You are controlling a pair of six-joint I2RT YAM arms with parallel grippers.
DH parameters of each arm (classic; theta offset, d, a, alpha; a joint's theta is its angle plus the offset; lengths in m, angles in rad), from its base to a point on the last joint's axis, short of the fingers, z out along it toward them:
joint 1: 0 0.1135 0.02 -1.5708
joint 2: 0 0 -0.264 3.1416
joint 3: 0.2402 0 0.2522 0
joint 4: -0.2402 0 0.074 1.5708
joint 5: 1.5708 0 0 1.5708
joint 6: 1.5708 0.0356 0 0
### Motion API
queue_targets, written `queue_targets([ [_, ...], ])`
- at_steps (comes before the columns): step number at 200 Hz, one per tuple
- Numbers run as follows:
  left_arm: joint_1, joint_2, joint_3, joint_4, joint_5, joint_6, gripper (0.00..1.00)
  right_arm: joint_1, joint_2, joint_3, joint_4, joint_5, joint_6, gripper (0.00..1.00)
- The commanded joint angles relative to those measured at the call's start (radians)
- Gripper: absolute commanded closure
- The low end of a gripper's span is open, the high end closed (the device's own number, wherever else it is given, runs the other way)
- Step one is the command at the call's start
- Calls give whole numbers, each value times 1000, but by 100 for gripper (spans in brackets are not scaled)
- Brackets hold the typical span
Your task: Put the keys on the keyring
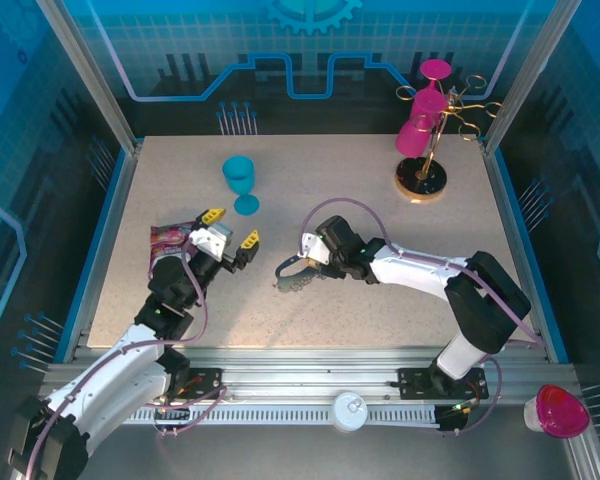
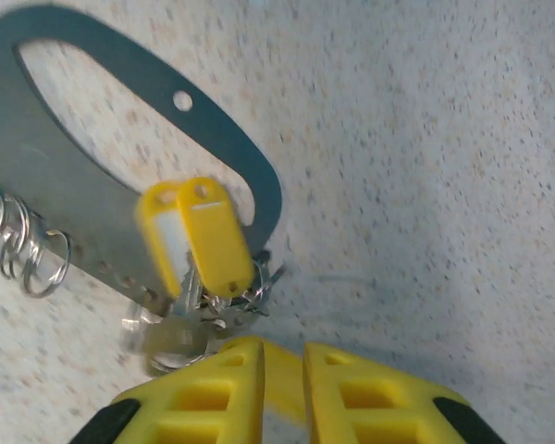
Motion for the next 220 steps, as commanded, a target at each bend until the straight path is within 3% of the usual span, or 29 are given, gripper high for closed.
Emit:
queue_targets([
  [1, 8, 3, 33, -33, -37, 5, 19, -18, 11, -32, -46, 131, -80, 78],
  [39, 8, 23, 51, -79, -108, -2, 18, -90, -84, -95, -30, 178, -39, 75],
  [58, 11, 44, 71, -121, -169, -20, 14, -166, -198, -134, 29, 73, 99, 70],
  [81, 35, 71, 115, -209, -255, -88, 1, -316, -347, -225, 166, -115, 316, 61],
  [109, 105, 102, 176, -336, -307, -248, 1, -472, -437, -388, 423, -194, 463, 53],
  [140, 161, 126, 172, -405, -352, -382, 1, -541, -370, -537, 776, -166, 458, 50],
  [174, 230, 165, 69, -270, -374, -421, 1, -563, -166, -641, 1217, -173, 402, 49],
  [181, 242, 177, 47, -227, -375, -408, 1, -570, -161, -646, 1222, -140, 425, 49],
  [195, 260, 207, 7, -139, -365, -349, 1, -604, -133, -672, 1287, -239, 432, 49],
  [212, 277, 265, -27, -44, -369, -285, 1, -607, -58, -682, 1395, -241, 428, 47],
  [220, 288, 296, -41, 0, -349, -269, 1, -609, -80, -677, 1352, -232, 436, 46],
])
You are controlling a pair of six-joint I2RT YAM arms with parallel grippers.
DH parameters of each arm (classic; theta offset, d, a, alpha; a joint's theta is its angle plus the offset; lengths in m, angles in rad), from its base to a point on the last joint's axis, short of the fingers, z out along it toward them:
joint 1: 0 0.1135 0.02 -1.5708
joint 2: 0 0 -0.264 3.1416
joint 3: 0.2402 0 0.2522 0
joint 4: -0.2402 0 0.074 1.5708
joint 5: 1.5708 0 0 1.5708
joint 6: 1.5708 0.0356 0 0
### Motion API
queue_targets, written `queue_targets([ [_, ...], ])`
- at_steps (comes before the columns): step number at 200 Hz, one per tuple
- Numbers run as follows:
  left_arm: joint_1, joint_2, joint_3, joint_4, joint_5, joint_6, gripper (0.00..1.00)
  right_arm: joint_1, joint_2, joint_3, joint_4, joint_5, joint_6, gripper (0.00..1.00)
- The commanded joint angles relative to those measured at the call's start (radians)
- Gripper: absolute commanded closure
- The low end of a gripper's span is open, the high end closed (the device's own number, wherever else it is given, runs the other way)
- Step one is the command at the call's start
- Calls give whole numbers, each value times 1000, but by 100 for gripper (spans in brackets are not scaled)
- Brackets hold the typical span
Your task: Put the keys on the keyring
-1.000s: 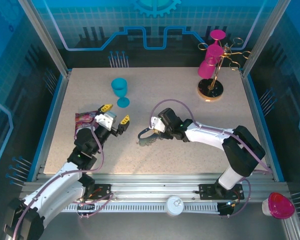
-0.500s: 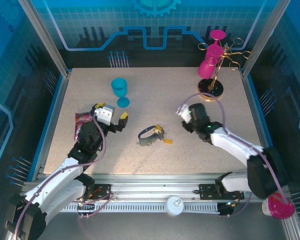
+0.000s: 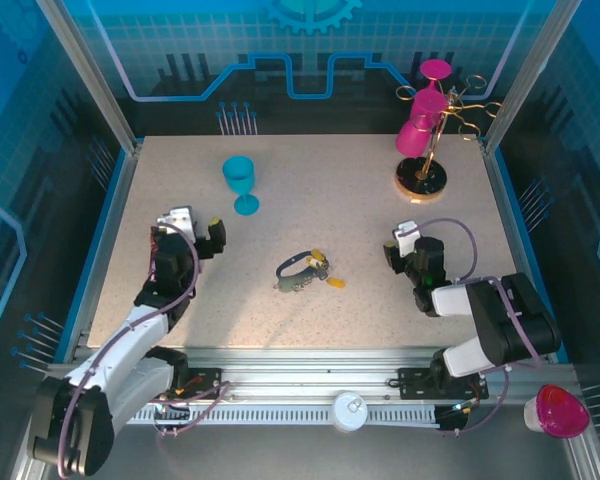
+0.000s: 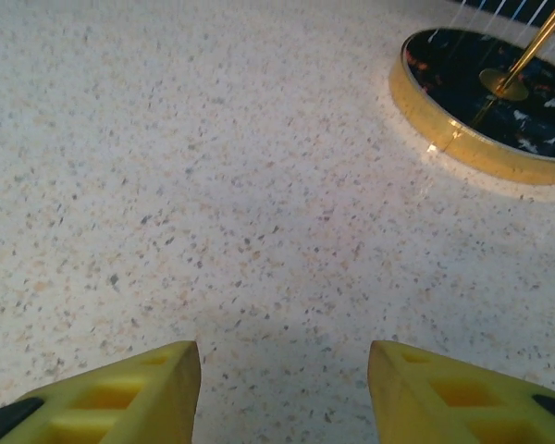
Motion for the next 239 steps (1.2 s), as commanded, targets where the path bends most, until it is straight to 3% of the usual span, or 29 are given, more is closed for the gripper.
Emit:
queue_targets([
  [1, 27, 65, -41, 195, 2, 71, 1, -16, 18, -7, 196, -31, 19, 46],
  [28, 47, 211, -77, 390, 71, 108, 0, -27, 19, 22, 136, -53, 24, 46],
  [62, 51, 476, -103, 748, 132, 145, 1, -40, 19, 55, 77, -57, 40, 49],
  [90, 47, 664, -98, 943, 142, 180, 1, -50, 19, 66, 61, -57, 54, 50],
  [105, 52, 615, -86, 835, 139, 151, 1, -55, 18, 66, 55, -56, 62, 50],
  [213, 54, 622, -34, 758, 106, 144, 1, -72, 18, 75, 38, -26, 95, 48],
  [239, 91, 609, 23, 627, 145, 104, 1, -73, 19, 76, 38, -28, 98, 48],
])
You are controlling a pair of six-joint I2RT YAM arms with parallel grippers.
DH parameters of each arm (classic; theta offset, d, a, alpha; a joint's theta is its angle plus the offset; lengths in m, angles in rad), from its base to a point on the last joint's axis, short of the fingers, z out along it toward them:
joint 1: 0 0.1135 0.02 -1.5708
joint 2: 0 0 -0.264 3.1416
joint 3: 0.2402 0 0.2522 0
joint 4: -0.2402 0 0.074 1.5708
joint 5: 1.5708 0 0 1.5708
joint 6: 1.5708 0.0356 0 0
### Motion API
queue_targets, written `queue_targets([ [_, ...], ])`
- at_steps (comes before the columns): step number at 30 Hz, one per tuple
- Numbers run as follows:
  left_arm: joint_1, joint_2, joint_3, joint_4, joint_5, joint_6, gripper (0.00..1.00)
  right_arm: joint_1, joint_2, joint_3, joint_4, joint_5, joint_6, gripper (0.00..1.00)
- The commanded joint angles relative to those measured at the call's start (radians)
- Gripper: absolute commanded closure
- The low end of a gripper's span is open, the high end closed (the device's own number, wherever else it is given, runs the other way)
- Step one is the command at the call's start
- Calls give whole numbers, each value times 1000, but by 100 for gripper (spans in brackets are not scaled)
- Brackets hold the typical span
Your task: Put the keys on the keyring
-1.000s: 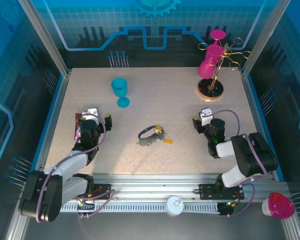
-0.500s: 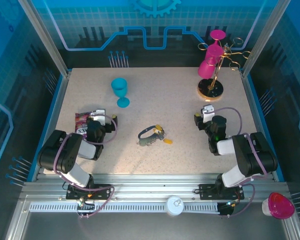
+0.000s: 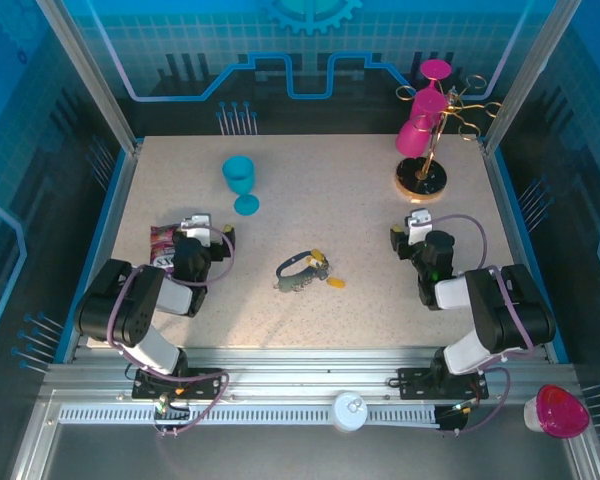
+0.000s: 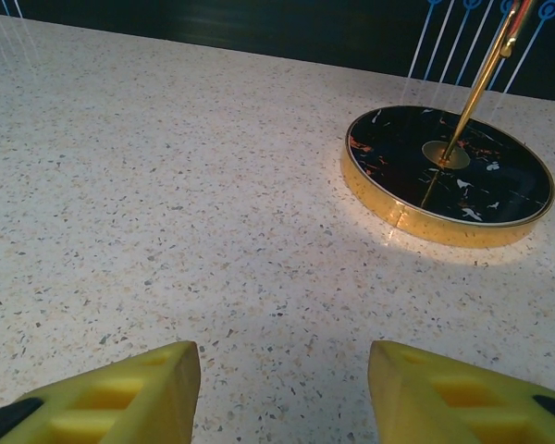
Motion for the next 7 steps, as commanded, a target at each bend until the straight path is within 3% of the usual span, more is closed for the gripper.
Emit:
queue_targets([
  [1, 43, -27, 64, -102, 32, -32, 1, -18, 0, 22, 6, 17, 16, 48],
  [7, 62, -33, 70, -124, 66, -46, 1, -20, -1, 19, 9, 16, 17, 46],
])
